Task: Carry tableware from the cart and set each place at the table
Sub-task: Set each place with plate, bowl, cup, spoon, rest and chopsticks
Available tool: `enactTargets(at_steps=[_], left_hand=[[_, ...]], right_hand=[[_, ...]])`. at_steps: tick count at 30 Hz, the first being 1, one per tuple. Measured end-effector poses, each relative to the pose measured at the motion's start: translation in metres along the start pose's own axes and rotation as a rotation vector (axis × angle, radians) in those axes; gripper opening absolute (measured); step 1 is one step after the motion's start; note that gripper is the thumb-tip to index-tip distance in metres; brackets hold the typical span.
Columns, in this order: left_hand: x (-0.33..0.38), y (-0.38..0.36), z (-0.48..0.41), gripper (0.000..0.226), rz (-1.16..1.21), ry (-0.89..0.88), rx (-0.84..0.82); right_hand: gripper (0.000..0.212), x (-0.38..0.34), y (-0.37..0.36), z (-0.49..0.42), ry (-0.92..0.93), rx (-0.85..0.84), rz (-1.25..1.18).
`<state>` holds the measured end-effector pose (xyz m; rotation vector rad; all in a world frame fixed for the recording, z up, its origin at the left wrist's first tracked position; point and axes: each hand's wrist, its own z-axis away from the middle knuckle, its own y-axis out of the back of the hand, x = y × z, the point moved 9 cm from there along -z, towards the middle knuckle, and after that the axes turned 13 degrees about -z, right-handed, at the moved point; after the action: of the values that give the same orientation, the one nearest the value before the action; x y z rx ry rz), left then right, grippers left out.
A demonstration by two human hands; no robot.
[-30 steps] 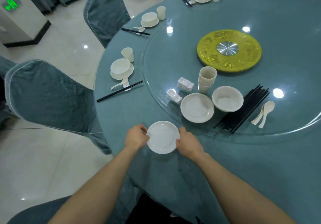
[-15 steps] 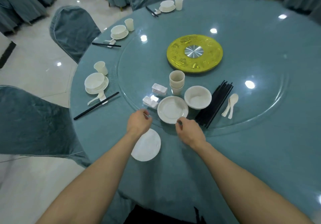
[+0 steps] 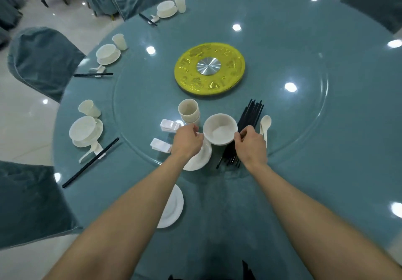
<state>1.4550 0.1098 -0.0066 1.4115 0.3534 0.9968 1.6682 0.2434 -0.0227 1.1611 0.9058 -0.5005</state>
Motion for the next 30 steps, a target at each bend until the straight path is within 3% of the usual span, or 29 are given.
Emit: enactTargets(at_steps=[2,8,13,23,30], left_hand=[[0.007,-0.003,-0.006,0.007,0.002,-0.029,0.000],[0.024,-0.016,-0.023,0.017,-0.023,-0.071,-0.008],[0.026,-0.018,-0.019,0.018,-0.009,-0.073,-0.009],[0.031,-0.007,-0.006,0.031,-0.004,-0.084,0.059],[0.027,0.021,0.007,0.026,0.094,-0.058,0.149]], right_hand=[[0.028,-0.001,-0.003,-0.008,-0.008,-0.001,0.015],[0.038,-0.006,-0.023,-0.022,-0.013,-0.084,0.080],[0.030,-0.011,-0.031,-0.022,0.011,-0.116,0.147],[0.031,-0.025,-0.022,-0.017,0.112,-0.064,0.233],[0.027,-0.046,-0.002,-0.003,0.194,0.009,0.191]])
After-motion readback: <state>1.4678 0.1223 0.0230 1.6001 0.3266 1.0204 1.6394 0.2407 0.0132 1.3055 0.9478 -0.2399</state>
